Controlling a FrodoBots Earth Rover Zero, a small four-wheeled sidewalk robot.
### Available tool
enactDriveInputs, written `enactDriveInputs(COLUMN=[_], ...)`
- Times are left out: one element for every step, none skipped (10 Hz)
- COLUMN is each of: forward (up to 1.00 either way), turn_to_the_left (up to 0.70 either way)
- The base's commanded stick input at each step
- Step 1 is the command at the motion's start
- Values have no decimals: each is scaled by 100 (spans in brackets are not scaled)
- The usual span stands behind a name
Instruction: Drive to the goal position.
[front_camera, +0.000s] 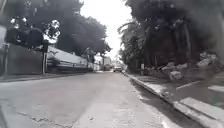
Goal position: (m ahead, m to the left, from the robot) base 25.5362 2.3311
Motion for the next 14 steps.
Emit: enactDriveInputs(forward=[70,70,70,70,70,70,70,70,70,70,70,70,70,70], turn_to_the_left=[0,0,0,0,0,0,0,0,0,-5,-24,-26,-9,0])
